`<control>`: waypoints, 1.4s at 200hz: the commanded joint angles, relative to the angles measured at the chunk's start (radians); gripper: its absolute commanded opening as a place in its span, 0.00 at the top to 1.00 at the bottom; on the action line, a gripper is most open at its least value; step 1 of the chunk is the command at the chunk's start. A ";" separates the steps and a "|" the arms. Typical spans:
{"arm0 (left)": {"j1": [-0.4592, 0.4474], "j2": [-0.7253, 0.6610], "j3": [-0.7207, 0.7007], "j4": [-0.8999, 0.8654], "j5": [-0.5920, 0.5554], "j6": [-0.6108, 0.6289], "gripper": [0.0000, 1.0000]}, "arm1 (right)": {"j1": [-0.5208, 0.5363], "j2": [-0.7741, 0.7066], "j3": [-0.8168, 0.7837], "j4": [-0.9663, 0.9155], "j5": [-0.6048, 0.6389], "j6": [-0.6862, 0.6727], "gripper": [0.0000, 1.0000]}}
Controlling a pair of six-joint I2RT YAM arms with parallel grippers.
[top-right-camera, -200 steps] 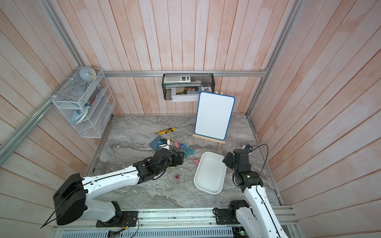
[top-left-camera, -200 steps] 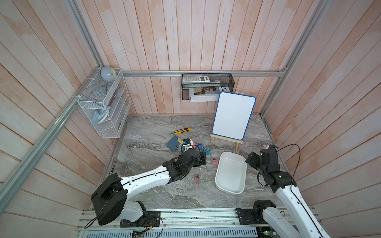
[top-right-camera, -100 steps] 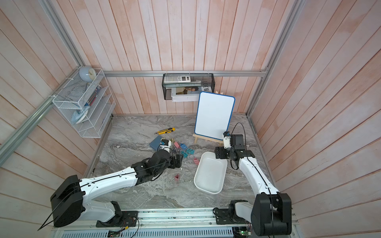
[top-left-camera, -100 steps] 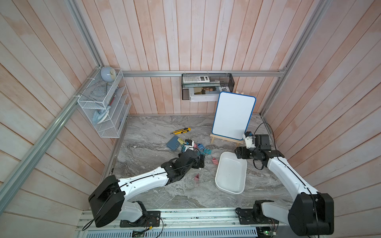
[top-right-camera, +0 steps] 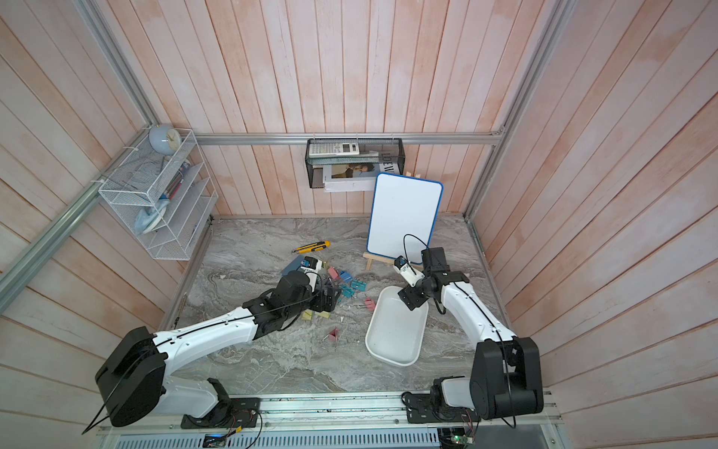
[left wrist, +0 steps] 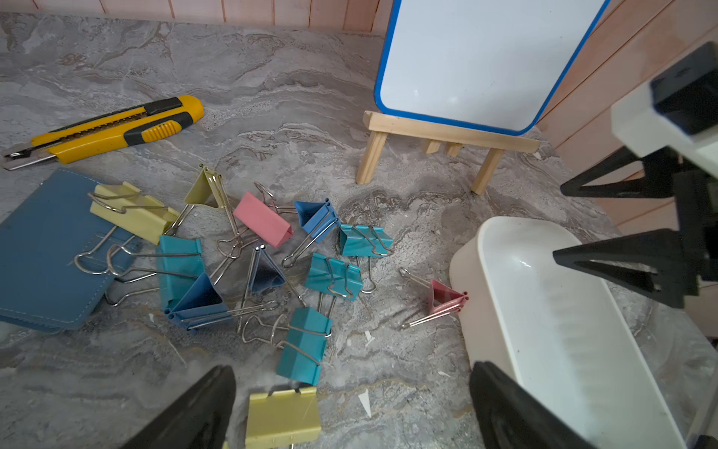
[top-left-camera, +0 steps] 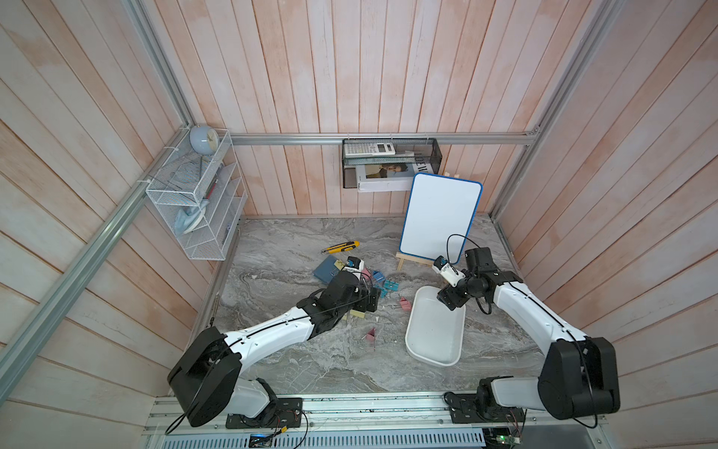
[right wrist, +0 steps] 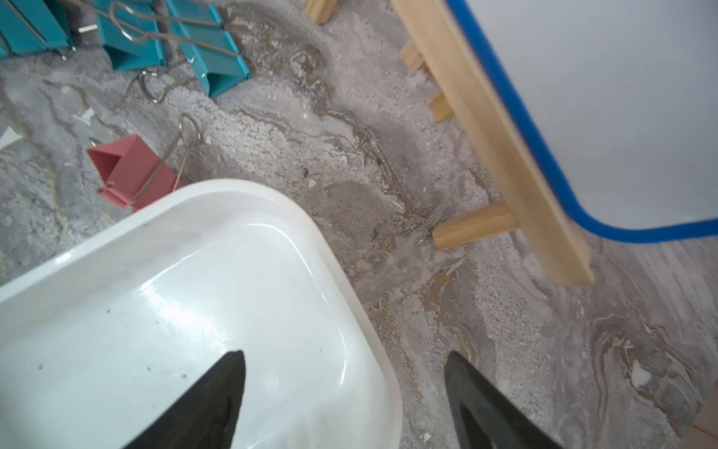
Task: Put the binder clips in the storage box
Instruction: Adjust the storage box at the center of the board.
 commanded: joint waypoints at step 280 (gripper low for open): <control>0.026 -0.120 -0.222 0.218 0.012 0.012 0.00 | 0.143 0.132 0.010 -0.120 0.427 0.209 0.57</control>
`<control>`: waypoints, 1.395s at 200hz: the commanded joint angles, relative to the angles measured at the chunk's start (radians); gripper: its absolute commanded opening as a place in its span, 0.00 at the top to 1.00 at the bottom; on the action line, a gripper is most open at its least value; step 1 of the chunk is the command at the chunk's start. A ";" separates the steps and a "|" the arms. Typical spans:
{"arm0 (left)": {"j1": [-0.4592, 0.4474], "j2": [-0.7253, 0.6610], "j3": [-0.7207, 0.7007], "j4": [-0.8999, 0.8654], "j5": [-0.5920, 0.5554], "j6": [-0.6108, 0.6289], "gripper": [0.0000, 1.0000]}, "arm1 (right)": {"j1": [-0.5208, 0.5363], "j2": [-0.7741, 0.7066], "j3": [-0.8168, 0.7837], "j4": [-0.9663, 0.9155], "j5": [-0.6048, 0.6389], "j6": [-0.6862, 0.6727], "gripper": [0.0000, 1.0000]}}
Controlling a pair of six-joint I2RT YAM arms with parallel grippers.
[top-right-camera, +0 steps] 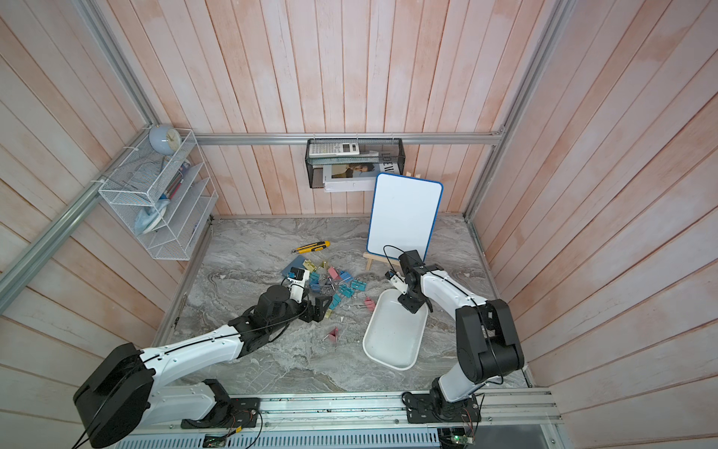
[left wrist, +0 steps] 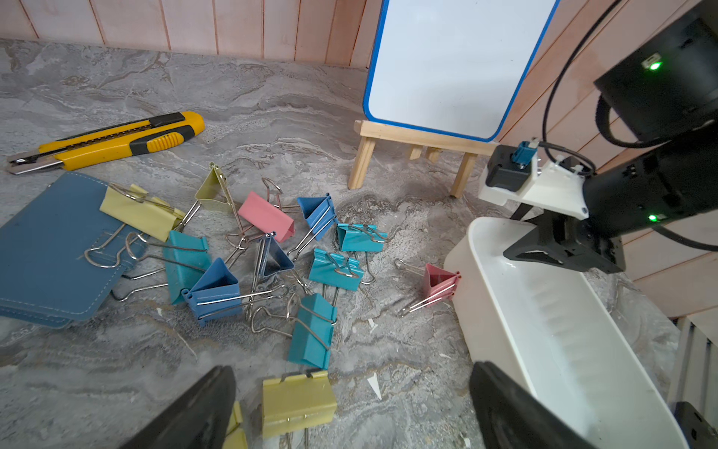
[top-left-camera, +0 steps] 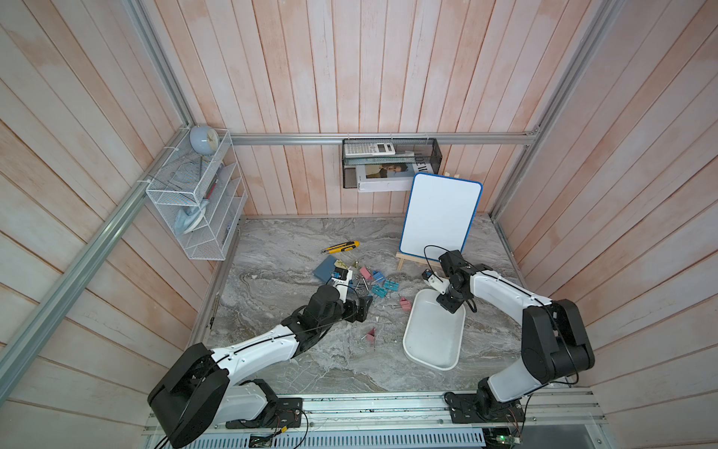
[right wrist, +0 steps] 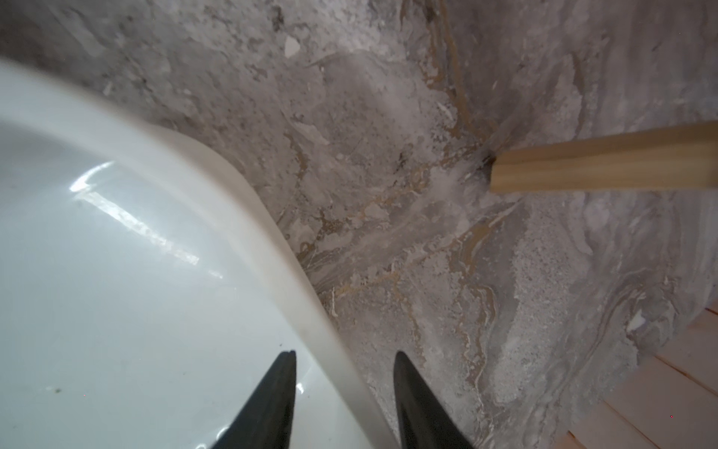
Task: Put the binder clips in the storage box
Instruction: Adjust the storage box at the center of the board.
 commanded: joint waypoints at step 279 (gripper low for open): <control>0.002 -0.054 -0.018 -0.038 -0.139 0.008 0.00 | 0.104 0.125 0.123 -0.024 -0.124 0.149 0.74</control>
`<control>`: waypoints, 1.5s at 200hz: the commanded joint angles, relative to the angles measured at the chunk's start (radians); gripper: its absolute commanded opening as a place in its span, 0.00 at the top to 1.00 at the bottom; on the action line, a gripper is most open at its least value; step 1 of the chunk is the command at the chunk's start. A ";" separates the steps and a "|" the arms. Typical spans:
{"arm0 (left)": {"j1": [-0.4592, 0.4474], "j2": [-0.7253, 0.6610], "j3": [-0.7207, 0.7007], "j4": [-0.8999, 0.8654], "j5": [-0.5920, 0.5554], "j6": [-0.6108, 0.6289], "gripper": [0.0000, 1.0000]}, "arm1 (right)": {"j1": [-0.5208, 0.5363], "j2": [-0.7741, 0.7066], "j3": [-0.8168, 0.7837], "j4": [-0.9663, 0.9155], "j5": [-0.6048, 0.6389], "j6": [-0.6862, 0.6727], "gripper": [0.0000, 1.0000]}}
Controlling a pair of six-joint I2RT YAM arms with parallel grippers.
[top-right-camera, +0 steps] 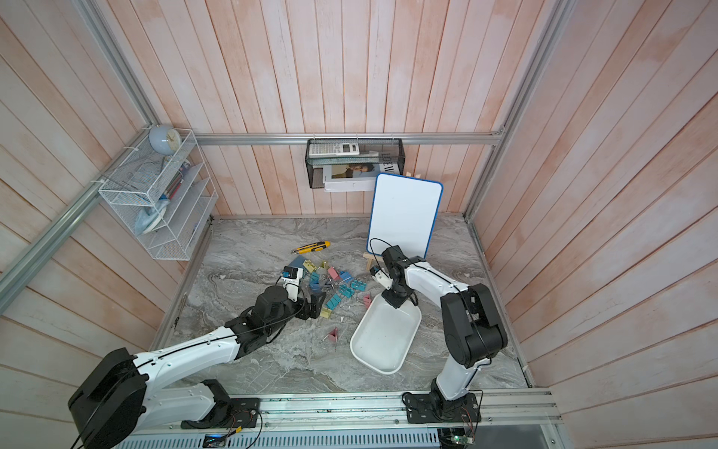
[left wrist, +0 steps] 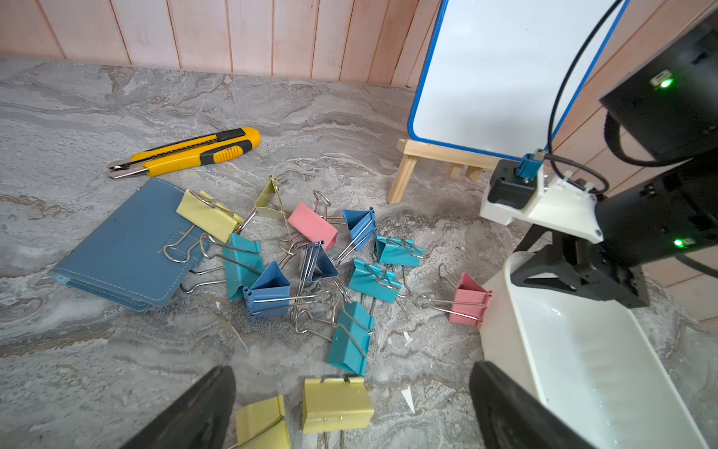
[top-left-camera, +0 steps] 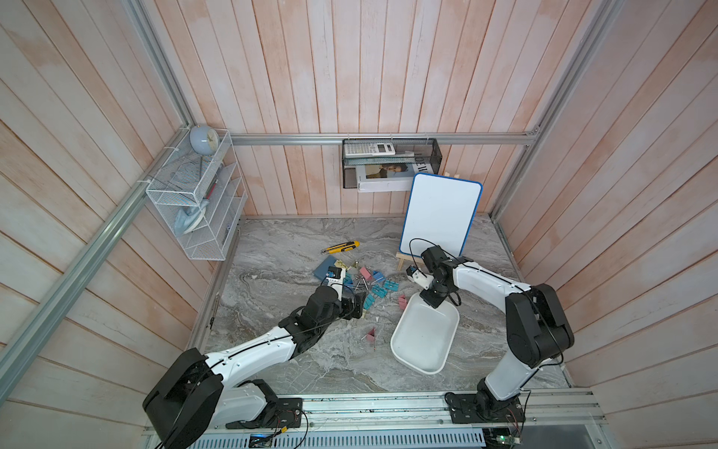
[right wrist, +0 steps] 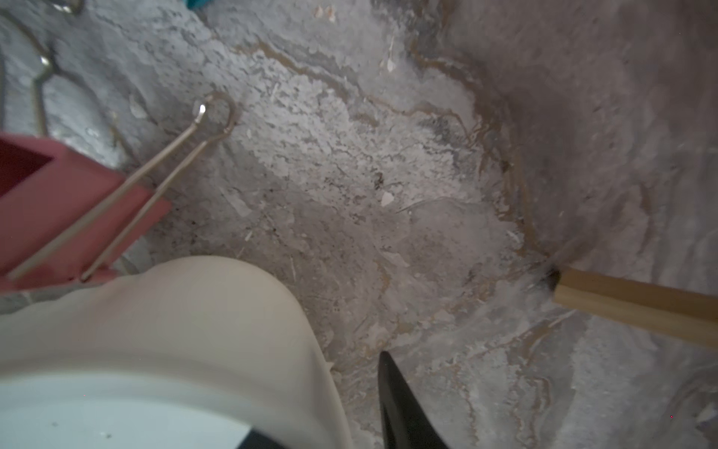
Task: Put the binder clips in the storage box
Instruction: Adjust the storage box at the center of the board.
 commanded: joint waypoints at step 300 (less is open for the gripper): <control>0.002 -0.056 -0.035 0.000 -0.069 0.033 0.00 | 0.208 0.062 0.268 0.011 0.158 0.680 0.61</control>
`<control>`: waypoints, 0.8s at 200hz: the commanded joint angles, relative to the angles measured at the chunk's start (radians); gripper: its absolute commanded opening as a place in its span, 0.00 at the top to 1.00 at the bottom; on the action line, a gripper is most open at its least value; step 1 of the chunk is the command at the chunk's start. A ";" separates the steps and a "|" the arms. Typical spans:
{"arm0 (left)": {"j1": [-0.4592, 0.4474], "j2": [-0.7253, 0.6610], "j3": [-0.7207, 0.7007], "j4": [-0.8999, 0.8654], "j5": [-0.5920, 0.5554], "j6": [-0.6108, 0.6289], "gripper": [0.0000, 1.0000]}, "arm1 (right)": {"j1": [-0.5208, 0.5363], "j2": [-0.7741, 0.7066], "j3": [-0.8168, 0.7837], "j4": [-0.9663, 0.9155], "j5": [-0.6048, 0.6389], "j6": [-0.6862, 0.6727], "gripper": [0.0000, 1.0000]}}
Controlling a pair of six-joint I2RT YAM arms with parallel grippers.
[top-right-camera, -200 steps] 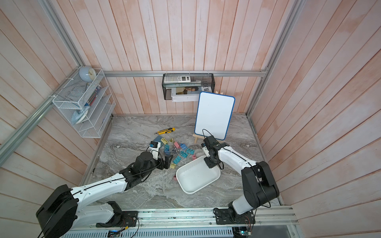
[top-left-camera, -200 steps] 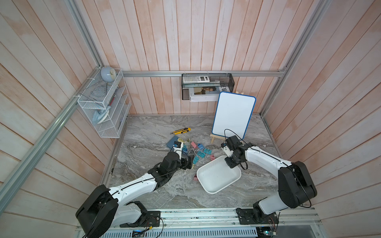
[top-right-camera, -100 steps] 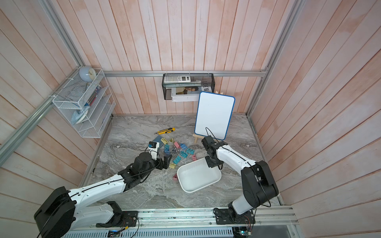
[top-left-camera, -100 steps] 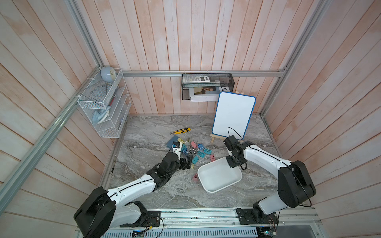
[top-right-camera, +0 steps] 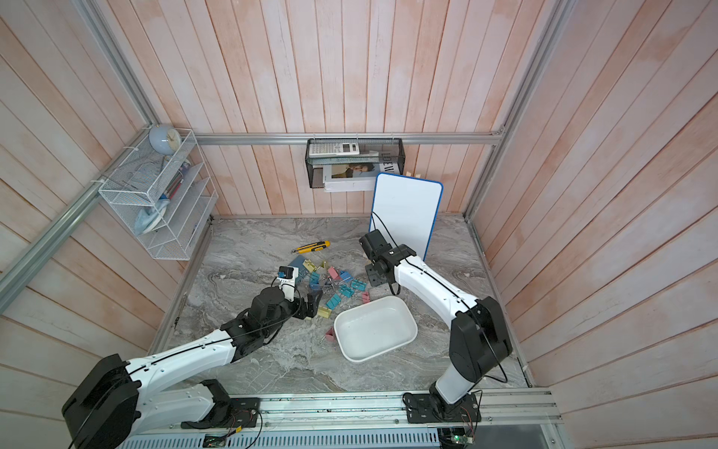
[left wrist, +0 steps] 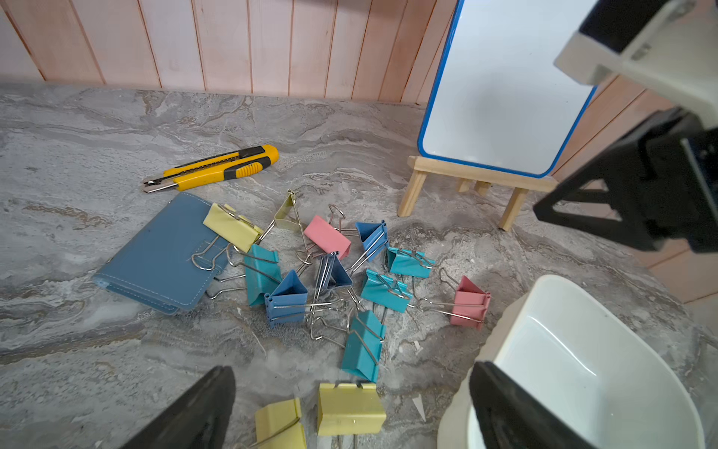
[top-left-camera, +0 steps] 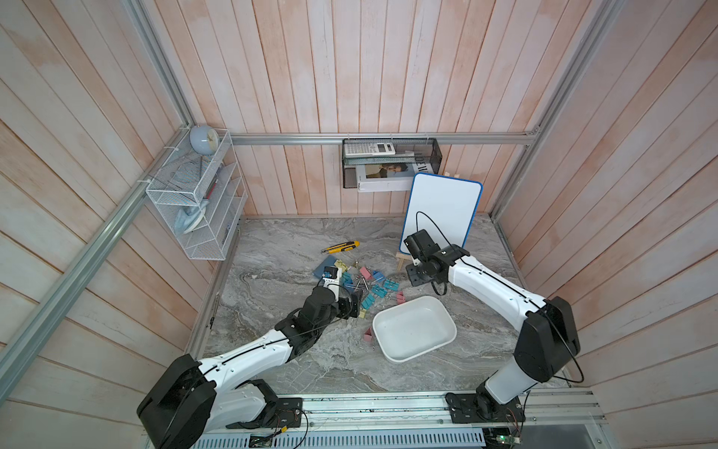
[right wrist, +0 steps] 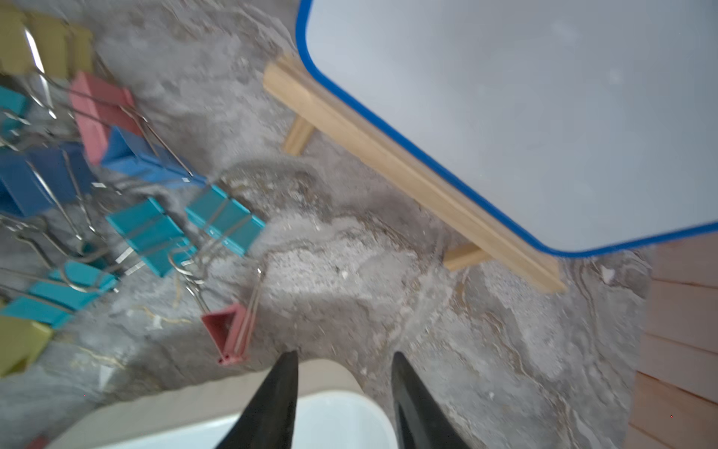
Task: Put the binder clips in the storage box
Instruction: Adjust the storage box at the center of the board.
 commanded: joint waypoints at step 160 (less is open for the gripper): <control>0.000 0.002 -0.020 0.009 -0.017 0.012 0.00 | 0.095 -0.132 -0.284 0.150 0.001 0.161 0.57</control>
